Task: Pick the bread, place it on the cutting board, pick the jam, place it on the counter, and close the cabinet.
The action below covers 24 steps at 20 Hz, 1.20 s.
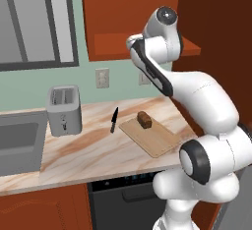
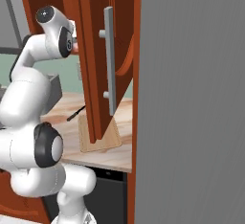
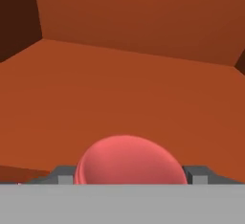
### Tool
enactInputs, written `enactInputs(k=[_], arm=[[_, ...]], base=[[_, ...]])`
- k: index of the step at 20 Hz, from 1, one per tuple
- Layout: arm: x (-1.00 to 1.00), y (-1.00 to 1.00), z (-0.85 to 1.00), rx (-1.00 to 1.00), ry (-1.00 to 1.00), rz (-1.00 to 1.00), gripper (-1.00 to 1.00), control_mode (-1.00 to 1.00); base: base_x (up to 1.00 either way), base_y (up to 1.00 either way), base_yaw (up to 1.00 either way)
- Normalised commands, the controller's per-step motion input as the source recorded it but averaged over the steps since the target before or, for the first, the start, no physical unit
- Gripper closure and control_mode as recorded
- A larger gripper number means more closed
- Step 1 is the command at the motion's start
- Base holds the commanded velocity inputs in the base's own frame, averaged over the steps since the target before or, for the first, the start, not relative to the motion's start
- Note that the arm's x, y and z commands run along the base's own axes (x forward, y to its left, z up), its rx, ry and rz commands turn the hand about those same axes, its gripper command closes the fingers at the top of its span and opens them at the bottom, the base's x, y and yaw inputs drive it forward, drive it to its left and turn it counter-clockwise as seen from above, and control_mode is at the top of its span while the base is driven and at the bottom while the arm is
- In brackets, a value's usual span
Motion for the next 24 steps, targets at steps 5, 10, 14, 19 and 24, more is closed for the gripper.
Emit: enactInputs(k=[5,10,14,19,24], arm=[[-0.48,0.14,-0.23,0.00,0.00,0.01,1.00,-1.00],[-0.36,0.25,-0.26,0.00,0.00,0.00,1.00,-1.00],[-0.37,0.30,-0.32,0.00,0.00,0.00,1.00,-1.00],[-0.33,0.33,-0.26,0.00,0.00,0.00,1.00,-1.00],[-0.28,0.33,-0.25,0.00,0.00,0.00,1.00,-1.00]], base=[[0.00,0.00,0.00],[0.00,0.00,0.00],[0.00,0.00,0.00],[0.00,0.00,0.00],[0.00,0.00,0.00]])
